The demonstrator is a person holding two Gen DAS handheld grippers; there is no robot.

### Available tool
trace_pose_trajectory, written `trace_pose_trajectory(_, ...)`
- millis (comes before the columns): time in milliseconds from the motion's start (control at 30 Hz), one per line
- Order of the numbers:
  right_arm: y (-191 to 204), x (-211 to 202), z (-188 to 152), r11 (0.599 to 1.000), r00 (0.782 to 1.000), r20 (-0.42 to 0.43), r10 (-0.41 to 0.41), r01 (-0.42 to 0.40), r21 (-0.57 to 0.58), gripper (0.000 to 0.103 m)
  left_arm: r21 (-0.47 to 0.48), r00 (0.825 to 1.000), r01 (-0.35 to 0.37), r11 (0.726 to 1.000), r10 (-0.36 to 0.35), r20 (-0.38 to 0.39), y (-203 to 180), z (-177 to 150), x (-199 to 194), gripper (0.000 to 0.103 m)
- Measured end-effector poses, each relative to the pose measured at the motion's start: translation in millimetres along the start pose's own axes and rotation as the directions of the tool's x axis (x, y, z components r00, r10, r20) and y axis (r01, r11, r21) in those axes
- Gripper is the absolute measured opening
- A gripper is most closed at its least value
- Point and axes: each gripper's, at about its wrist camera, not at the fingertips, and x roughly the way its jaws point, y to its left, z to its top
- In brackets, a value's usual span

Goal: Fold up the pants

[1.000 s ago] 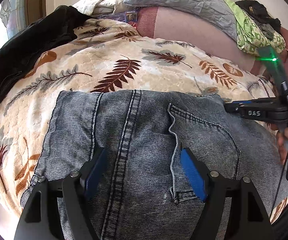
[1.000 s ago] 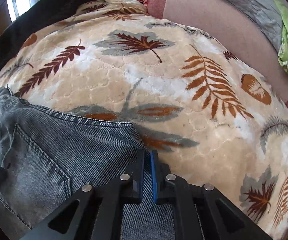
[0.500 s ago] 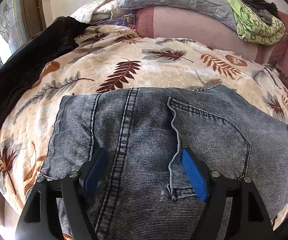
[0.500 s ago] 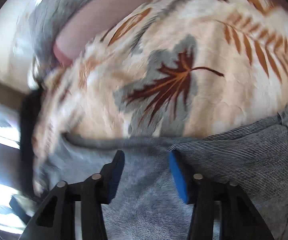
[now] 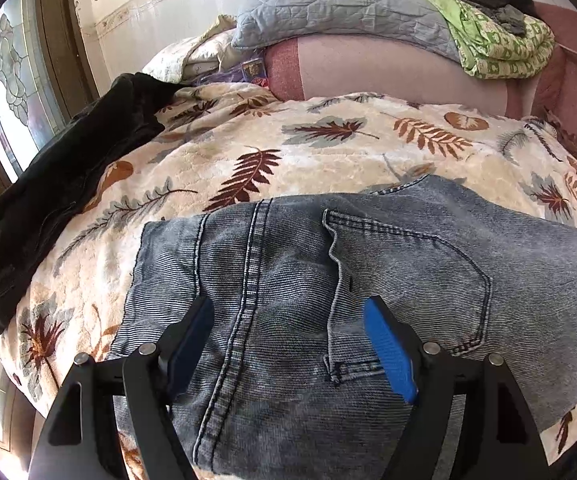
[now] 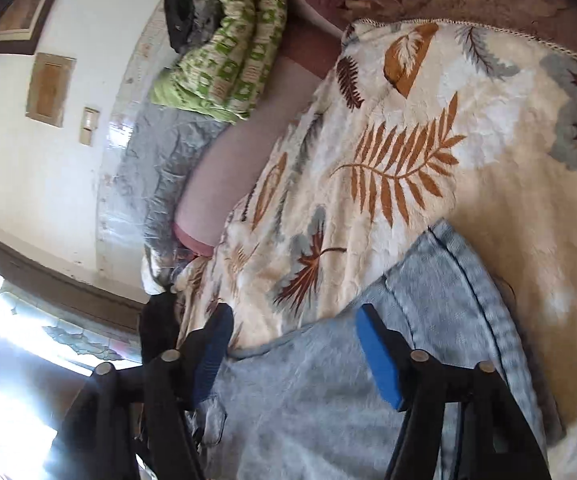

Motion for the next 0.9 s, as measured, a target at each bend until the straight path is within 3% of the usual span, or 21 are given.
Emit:
trace_pose_trajectory(133, -27, -31, -34, 0.997, 0.999, -0.044, -0.018, 0.021, 0.071, 0.075, 0.020, 0.998, 0.060, 0.998, -0.061, 0.009, -12, -9, -17, 0.078)
trace_pose_trajectory(200, -52, -22, -37, 0.990, 0.994, -0.085, -0.070, 0.080, 0.114, 0.082, 0.043, 0.996, 0.092, 0.995, -0.091, -0.020, -22, -13, -14, 0.078)
trace_pose_trajectory(233, -69, -14, -36, 0.985, 0.993, -0.107, -0.056, 0.072, 0.158, 0.083, 0.061, 0.994, 0.098, 0.993, -0.095, -0.044, -27, -15, -9, 0.078)
trace_pose_trajectory(300, -80, -21, -34, 0.962, 0.998, -0.058, 0.011, 0.005, 0.274, 0.083, 0.105, 0.996, 0.072, 0.992, -0.065, -0.068, -34, -20, -4, 0.078)
trace_pose_trajectory(333, -74, -27, -31, 0.966, 0.998, -0.057, 0.026, -0.010, 0.260, 0.083, 0.110, 0.996, 0.074, 0.991, -0.068, -0.055, -35, -20, -8, 0.078)
trace_pose_trajectory(433, -55, -62, -36, 0.989, 0.998, 0.067, -0.005, -0.005, 0.148, 0.083, 0.073, 0.990, 0.131, 0.989, -0.128, -0.052, -33, -19, -18, 0.078)
trace_pose_trajectory(533, -65, -84, -51, 0.983, 0.994, 0.103, -0.036, 0.016, 0.183, 0.083, 0.051, 0.979, 0.197, 0.979, -0.194, -0.054, -40, -19, -26, 0.078)
trace_pose_trajectory(633, -87, -90, -64, 0.969, 0.994, 0.095, -0.054, 0.029, 0.246, 0.083, 0.039, 0.957, 0.286, 0.957, -0.284, -0.051, -57, -10, -35, 0.078)
trace_pose_trajectory(767, -104, -85, -60, 0.958, 0.996, 0.078, -0.044, 0.020, 0.287, 0.082, 0.029, 0.901, 0.431, 0.902, -0.428, -0.070, -100, 7, -43, 0.078)
trace_pose_trajectory(833, -104, -77, -53, 0.960, 0.997, 0.068, -0.028, 0.007, 0.280, 0.082, 0.045, 0.881, 0.470, 0.881, -0.466, -0.074, -126, 13, -46, 0.078)
trace_pose_trajectory(900, -106, -69, -49, 0.953, 0.995, 0.050, -0.082, 0.063, 0.295, 0.078, 0.071, 0.869, 0.494, 0.867, -0.488, -0.085, -152, 17, -48, 0.078)
